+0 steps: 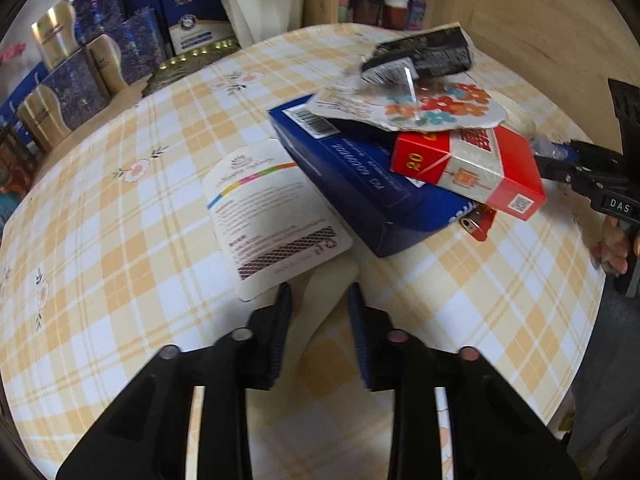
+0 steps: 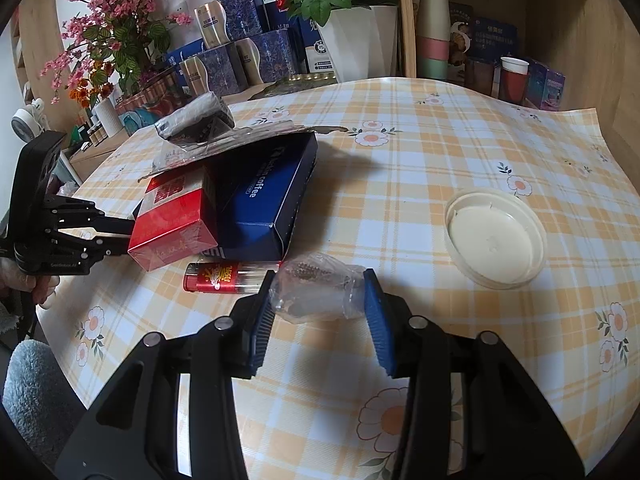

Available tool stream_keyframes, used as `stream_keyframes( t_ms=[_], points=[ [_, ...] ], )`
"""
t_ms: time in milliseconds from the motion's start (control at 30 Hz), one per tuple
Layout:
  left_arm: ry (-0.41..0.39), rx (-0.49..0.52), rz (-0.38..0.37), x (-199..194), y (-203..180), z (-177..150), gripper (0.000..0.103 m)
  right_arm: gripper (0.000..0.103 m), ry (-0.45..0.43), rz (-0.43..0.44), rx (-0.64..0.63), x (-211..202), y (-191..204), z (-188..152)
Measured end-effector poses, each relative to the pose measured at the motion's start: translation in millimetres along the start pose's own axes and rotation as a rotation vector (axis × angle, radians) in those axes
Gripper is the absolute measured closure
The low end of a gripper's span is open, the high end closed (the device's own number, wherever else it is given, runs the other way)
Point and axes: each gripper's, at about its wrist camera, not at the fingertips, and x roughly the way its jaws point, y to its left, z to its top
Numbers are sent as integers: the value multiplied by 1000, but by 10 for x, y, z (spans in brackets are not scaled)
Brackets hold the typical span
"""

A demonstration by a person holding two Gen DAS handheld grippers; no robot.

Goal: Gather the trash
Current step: 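Grasp the white plastic fork with the left tool, then carry the fork and clear plastic over the bin and open both tools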

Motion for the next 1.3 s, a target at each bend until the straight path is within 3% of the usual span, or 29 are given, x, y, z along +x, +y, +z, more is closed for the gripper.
stream_keyframes(
  t_ms=[167,467,600,800,1300],
  points=[
    [-27,-33,-42,-87,-53,-109,87,59,0,3,13,-2,-23,-3],
    [-130,-157,-122,-628,-259,-418,87,59,17,-22,16,0,43,-20],
    [-181,-152,-139,-932,-394,-521,87,59,16,-81,-90,-87,264,-52],
    [-261,-134,-165,-1387,-562,-649,87,59,-31,-51,-85,-476,466,-117],
    [-288,-74,-241,-1794,-1156,-1268,87,59,-69,0,-148,-1313,988,-646]
  ],
)
